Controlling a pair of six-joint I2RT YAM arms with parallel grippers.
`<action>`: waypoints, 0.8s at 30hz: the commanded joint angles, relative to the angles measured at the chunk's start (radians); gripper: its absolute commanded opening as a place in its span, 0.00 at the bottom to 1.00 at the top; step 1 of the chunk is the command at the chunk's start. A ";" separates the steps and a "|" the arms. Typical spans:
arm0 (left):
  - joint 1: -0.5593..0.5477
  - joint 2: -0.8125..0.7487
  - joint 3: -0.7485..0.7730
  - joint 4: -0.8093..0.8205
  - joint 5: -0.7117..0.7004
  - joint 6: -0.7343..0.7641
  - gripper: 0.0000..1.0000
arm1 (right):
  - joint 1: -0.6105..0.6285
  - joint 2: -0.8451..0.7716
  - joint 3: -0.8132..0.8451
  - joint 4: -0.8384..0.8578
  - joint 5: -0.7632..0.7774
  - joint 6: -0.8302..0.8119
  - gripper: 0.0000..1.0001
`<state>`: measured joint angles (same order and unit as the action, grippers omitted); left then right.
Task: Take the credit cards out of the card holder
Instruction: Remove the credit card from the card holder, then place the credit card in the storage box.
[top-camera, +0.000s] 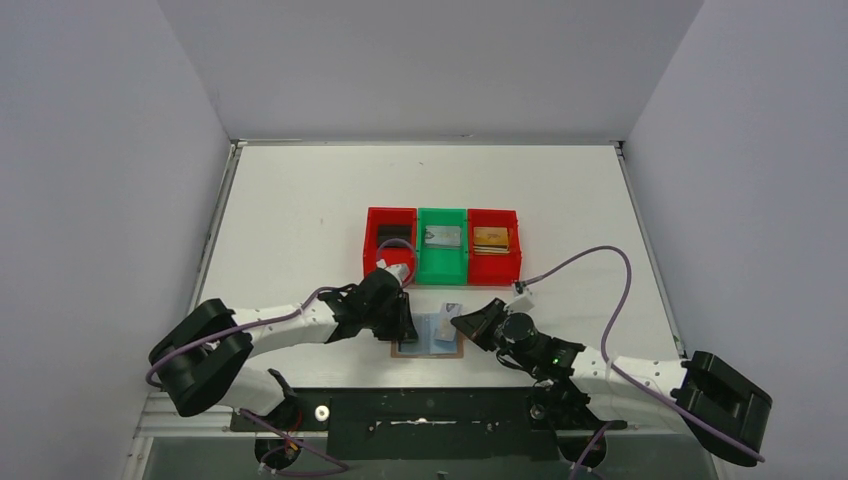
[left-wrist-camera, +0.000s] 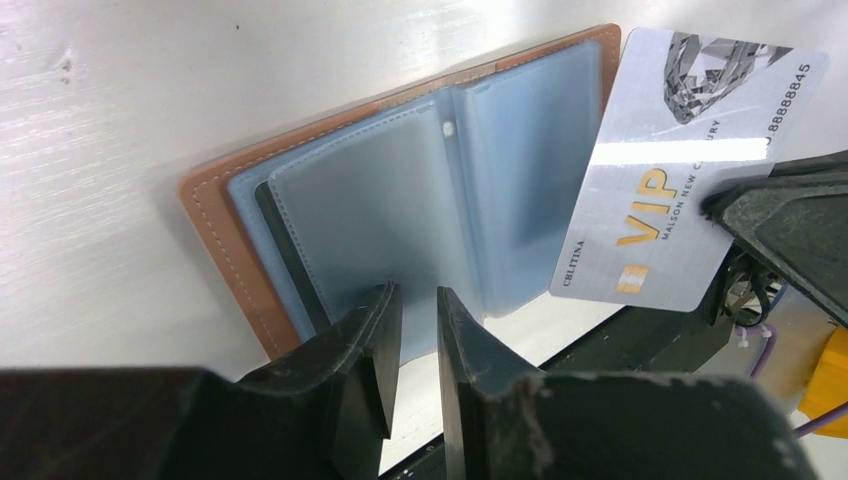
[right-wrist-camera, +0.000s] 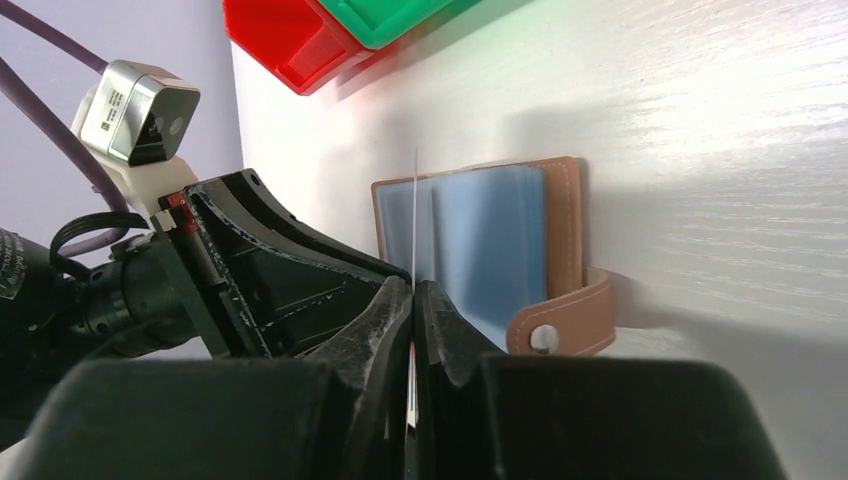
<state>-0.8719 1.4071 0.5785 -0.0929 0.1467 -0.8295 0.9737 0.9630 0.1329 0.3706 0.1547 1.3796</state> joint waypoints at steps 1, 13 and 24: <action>-0.003 -0.042 0.031 -0.079 -0.044 0.015 0.23 | -0.007 0.006 -0.031 0.148 0.044 -0.050 0.00; 0.021 -0.191 0.051 -0.178 -0.165 -0.002 0.49 | -0.001 0.055 -0.061 0.334 0.005 -0.160 0.00; 0.308 -0.401 0.063 -0.312 -0.077 0.105 0.70 | 0.023 0.051 -0.008 0.341 0.013 -0.352 0.00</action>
<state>-0.6533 1.0542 0.5861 -0.3218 0.0376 -0.7990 0.9798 1.0267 0.0685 0.6563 0.1444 1.1580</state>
